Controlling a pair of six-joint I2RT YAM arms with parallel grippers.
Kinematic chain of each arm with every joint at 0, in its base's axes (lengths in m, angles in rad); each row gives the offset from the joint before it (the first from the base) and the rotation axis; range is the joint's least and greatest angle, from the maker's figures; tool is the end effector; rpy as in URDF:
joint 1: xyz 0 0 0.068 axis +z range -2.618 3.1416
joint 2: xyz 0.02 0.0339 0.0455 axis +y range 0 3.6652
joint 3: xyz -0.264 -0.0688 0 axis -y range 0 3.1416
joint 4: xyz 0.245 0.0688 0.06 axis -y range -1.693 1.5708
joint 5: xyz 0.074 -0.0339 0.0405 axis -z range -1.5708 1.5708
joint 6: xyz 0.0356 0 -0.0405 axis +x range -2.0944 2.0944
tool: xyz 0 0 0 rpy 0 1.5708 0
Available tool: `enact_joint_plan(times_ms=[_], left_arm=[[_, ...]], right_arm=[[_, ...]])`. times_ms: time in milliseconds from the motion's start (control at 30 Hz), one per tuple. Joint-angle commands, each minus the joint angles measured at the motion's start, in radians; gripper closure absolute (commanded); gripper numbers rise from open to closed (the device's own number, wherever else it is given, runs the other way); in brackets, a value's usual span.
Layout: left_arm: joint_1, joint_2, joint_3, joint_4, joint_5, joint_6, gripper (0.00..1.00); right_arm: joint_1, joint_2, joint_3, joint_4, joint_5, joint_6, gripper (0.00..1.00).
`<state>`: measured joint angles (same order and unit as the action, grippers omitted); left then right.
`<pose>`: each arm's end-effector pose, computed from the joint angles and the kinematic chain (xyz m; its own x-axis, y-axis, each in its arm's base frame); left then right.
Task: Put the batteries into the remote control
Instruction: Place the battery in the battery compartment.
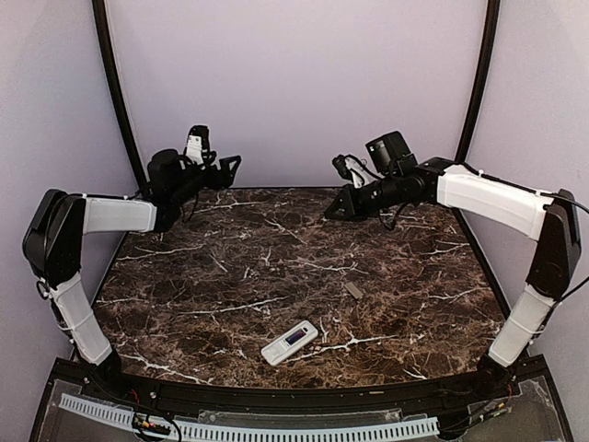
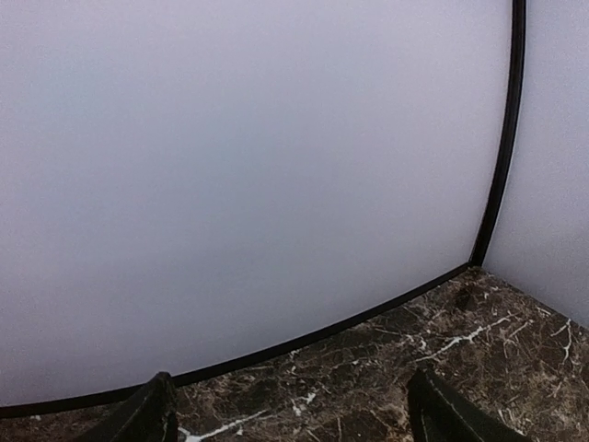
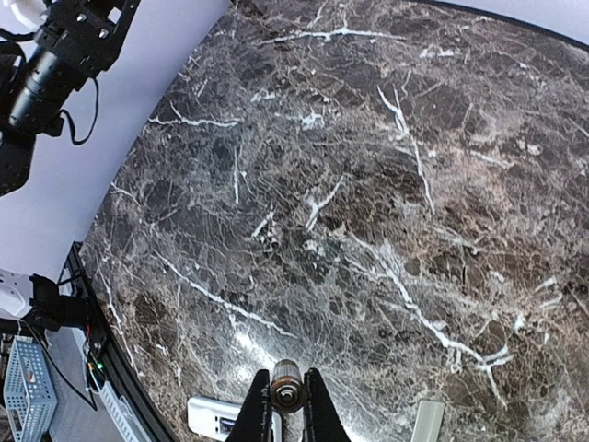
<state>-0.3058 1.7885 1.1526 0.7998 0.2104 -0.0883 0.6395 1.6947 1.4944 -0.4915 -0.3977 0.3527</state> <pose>0.3955 -0.1327 0.2918 0.1117 -0.1257 -0.9858 0.5027 0.8628 -0.0531 0.3022 0.2420 0.3174 -0.7531 -0.1632 -0.6373 -0.5641 0.6587 0.4979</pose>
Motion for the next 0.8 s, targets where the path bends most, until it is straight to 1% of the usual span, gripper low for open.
enact_joint_plan(times_ms=[0,33,67,100,133,167,200,233,367,467,500,633,700,733,767], left_arm=[[-0.168,-0.136,-0.107,-0.101,-0.109,0.099,0.13],[-0.205,-0.192,-0.148,-0.153,-0.097,0.098,0.13],[-0.221,-0.222,-0.167,-0.184,-0.092,0.071,0.13],[-0.246,-0.288,-0.198,-0.271,-0.084,0.048,0.13],[-0.258,-0.321,-0.208,-0.328,-0.083,0.004,0.13],[-0.286,-0.387,-0.226,-0.436,-0.092,-0.015,0.13],[-0.302,-0.416,-0.236,-0.491,-0.100,-0.026,0.14],[-0.343,-0.472,-0.255,-0.592,-0.128,-0.023,0.14],[-0.474,-0.578,-0.312,-0.828,-0.209,-0.005,0.14],[-0.558,-0.594,-0.346,-0.916,-0.242,0.027,0.14],[-0.593,-0.582,-0.357,-0.948,-0.242,0.034,0.13],[-0.652,-0.508,-0.361,-1.029,-0.239,0.045,0.10],[-0.667,-0.480,-0.365,-1.034,-0.229,0.028,0.09],[-0.674,-0.471,-0.374,-1.019,-0.202,0.024,0.06],[-0.677,-0.470,-0.381,-1.007,-0.187,0.024,0.05]], right_arm=[[0.037,-0.089,-0.090,0.024,0.063,-0.020,1.00],[0.043,-0.108,-0.110,0.032,0.056,-0.019,1.00],[0.048,-0.134,-0.142,0.052,0.043,-0.014,1.00],[0.054,-0.160,-0.176,0.079,0.027,-0.006,1.00],[0.057,-0.187,-0.218,0.123,0.005,0.005,1.00],[0.060,-0.209,-0.253,0.150,-0.005,0.015,1.00],[0.061,-0.224,-0.280,0.163,-0.014,0.019,1.00],[0.064,-0.233,-0.301,0.170,-0.025,0.022,1.00],[0.073,-0.255,-0.388,0.247,-0.078,0.053,1.00],[0.082,-0.271,-0.455,0.325,-0.114,0.106,1.00],[0.091,-0.270,-0.471,0.338,-0.119,0.119,1.00],[0.150,-0.248,-0.528,0.384,-0.115,0.165,1.00],[0.163,-0.231,-0.548,0.416,-0.125,0.195,1.00],[0.165,-0.223,-0.560,0.441,-0.132,0.210,1.00],[0.165,-0.217,-0.570,0.477,-0.136,0.226,1.00]])
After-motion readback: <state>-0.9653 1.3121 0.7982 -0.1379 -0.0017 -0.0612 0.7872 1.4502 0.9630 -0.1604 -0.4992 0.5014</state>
